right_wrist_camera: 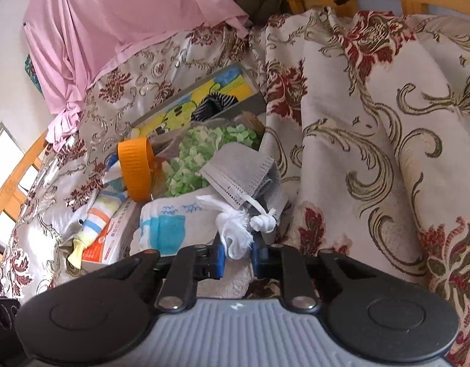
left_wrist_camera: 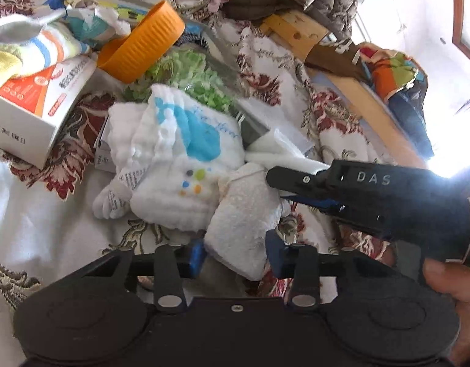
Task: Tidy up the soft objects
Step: 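Grasp a white terry cloth with the left tool while the right grasps a white mask, then carry the white cloth and white mask over the cartoon-drawing tray with both tools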
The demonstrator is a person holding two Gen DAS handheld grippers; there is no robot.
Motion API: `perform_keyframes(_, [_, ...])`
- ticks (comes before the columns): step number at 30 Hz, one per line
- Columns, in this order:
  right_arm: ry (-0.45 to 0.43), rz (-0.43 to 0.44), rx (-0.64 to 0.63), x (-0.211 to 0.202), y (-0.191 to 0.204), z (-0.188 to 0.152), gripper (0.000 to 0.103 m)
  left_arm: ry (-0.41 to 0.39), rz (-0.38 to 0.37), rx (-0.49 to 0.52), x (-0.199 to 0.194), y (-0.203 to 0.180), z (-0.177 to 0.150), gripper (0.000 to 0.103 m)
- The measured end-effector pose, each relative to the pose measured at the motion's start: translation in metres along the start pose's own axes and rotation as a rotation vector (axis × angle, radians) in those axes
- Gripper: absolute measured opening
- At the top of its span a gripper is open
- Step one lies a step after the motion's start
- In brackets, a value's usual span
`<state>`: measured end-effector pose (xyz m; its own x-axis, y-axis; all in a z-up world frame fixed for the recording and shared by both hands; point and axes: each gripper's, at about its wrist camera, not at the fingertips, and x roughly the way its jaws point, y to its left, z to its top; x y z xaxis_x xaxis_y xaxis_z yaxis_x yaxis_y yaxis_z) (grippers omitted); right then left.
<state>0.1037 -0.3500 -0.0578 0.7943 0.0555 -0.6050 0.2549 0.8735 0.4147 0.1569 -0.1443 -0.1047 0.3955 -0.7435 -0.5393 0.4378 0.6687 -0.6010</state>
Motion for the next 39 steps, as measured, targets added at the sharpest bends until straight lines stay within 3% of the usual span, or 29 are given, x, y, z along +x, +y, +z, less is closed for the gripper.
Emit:
perform_keyframes(4, [-0.006,0.009,-0.005,0.0,0.001,0.0,0.016,-0.047,-0.044,-0.007,-0.007,-0.004,0.003,0.029])
perform_keyframes(10, [-0.016,0.008,0.014,0.002,-0.001,0.0,0.016,-0.072,-0.092,0.001,-0.002,-0.013,0.009,0.029])
perform_keyframes(14, [-0.016,0.009,0.021,0.005,-0.002,0.0,0.017,-0.031,-0.058,0.008,0.01,-0.016,0.011,0.029])
perform_keyframes(17, [-0.03,0.017,0.034,0.004,-0.004,0.0,0.025,0.006,-0.009,0.04,0.018,-0.019,0.01,0.028])
perform_keyframes(20, [-0.046,0.025,0.038,0.003,-0.004,0.0,0.026,0.012,0.03,0.034,0.021,-0.018,0.009,0.016])
perform_keyframes(27, [-0.085,0.077,-0.01,-0.003,0.003,-0.002,0.013,-0.007,0.082,0.022,0.012,-0.021,0.01,0.013])
perform_keyframes(32, [-0.145,0.135,-0.084,-0.017,0.016,-0.005,0.011,-0.054,0.098,0.024,-0.014,-0.025,0.01,0.013])
perform_keyframes(39, [-0.289,0.18,-0.16,-0.048,0.029,-0.009,0.012,-0.188,0.141,0.05,-0.061,-0.033,0.019,0.013])
